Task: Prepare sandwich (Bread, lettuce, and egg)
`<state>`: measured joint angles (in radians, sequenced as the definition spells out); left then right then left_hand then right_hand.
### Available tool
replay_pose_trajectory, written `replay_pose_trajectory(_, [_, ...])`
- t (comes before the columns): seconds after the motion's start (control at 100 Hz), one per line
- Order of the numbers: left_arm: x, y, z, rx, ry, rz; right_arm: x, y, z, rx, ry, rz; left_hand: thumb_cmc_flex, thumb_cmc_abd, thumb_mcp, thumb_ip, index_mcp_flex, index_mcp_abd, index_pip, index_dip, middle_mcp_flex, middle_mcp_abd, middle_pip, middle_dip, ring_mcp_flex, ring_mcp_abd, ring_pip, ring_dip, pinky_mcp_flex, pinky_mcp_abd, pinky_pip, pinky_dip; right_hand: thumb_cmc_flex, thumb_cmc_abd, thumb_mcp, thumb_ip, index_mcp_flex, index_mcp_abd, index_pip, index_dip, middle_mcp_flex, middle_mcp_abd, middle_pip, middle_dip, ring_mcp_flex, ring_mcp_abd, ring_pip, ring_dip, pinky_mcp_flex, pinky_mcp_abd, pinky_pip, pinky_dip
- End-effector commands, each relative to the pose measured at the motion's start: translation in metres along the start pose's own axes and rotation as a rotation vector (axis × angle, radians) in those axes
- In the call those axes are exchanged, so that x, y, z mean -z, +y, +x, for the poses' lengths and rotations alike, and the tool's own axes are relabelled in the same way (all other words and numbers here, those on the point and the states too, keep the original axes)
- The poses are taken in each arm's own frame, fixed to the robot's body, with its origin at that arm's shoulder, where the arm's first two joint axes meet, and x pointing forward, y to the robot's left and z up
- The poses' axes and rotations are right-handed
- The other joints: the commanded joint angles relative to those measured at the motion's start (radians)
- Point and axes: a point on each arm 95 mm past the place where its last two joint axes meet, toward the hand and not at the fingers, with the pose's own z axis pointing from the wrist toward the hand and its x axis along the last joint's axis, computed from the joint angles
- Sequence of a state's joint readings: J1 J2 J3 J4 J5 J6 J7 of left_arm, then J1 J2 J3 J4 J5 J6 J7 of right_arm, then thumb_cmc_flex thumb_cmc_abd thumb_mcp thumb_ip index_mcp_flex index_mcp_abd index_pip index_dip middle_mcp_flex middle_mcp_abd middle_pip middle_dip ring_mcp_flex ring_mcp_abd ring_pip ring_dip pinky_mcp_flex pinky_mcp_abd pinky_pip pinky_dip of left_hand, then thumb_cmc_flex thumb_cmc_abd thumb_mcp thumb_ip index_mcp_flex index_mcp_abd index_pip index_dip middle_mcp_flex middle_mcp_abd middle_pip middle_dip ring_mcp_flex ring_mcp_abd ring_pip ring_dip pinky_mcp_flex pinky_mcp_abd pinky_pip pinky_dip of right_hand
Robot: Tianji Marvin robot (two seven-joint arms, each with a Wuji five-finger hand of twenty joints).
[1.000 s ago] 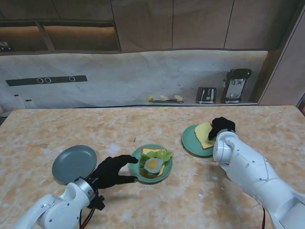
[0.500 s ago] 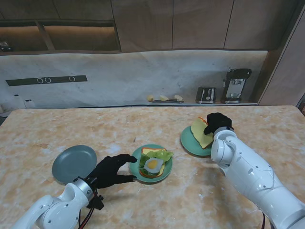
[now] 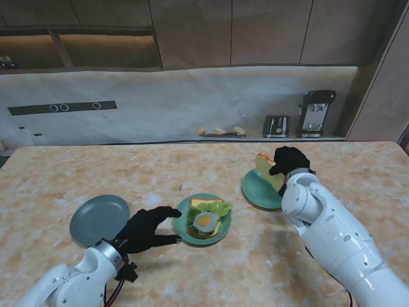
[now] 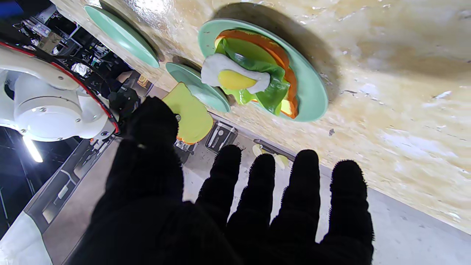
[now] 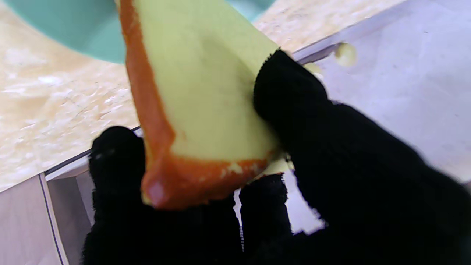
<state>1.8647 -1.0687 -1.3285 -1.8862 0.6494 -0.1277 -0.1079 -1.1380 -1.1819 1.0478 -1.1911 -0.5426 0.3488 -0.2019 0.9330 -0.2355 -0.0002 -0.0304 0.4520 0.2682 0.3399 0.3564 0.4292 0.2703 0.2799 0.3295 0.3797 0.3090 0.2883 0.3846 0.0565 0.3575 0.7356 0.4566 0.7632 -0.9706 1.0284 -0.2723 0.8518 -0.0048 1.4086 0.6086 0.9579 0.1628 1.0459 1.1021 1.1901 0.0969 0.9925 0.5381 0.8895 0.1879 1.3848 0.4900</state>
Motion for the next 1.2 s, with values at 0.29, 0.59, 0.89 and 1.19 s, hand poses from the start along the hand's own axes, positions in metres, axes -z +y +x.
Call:
replay_pose_trajectory(0.29, [0.01, 0.0, 0.0, -0.018, -0.013, 0.008, 0.033, 0.009, 0.028, -0.21, 0.105, 0.127, 0.015, 0.026, -0.014, 0.005, 0.006, -0.019, 0.012, 0.01, 0.022, -0.022, 0.01, 0.009, 0.024, -0.011, 0.013, 0.014, 0.0, 0.0, 0.02, 0.025, 0.077, -0.046, 0.088, 0.057, 0.071, -0.017, 0.018, 0.025, 0.042, 0.051, -0.01, -0.508, 0.033, 0.022, 0.019, -0.001, 0.026, 0.012, 0.02, 0.06])
replay_pose_trajectory(0.59, [0.014, 0.0, 0.0, -0.027, -0.024, 0.014, 0.054, 0.003, 0.052, -0.379, 0.15, 0.232, 0.015, 0.027, -0.014, 0.005, 0.006, -0.02, 0.013, 0.009, 0.024, -0.022, 0.011, 0.01, 0.025, -0.011, 0.014, 0.015, 0.0, 0.0, 0.021, 0.025, 0.08, -0.055, 0.094, 0.058, 0.08, -0.009, 0.007, 0.036, 0.047, 0.056, -0.018, -0.5, 0.035, 0.03, 0.021, 0.002, 0.028, 0.021, 0.02, 0.077])
replay_pose_trajectory(0.89, [0.016, 0.0, 0.0, -0.031, -0.03, 0.015, 0.077, -0.031, 0.081, -0.562, 0.084, 0.216, 0.015, 0.027, -0.014, 0.005, 0.008, -0.02, 0.015, 0.009, 0.024, -0.022, 0.01, 0.01, 0.023, -0.011, 0.013, 0.015, 0.0, 0.001, 0.022, 0.026, 0.076, -0.046, 0.1, 0.054, 0.076, -0.006, 0.003, 0.043, 0.034, 0.056, -0.017, -0.493, 0.027, 0.032, 0.019, -0.004, 0.036, 0.019, 0.012, 0.085])
replay_pose_trajectory(1.19, [0.016, 0.0, 0.001, -0.029, -0.032, 0.022, 0.102, -0.055, 0.104, -0.683, 0.007, 0.201, 0.015, 0.028, -0.014, 0.005, 0.009, -0.02, 0.014, 0.009, 0.027, -0.019, 0.011, 0.011, 0.023, -0.01, 0.013, 0.015, -0.001, 0.001, 0.021, 0.025, 0.074, -0.038, 0.092, 0.054, 0.064, 0.0, 0.01, 0.029, 0.029, 0.057, -0.016, -0.513, 0.027, 0.032, 0.01, -0.017, 0.041, 0.024, 0.002, 0.085])
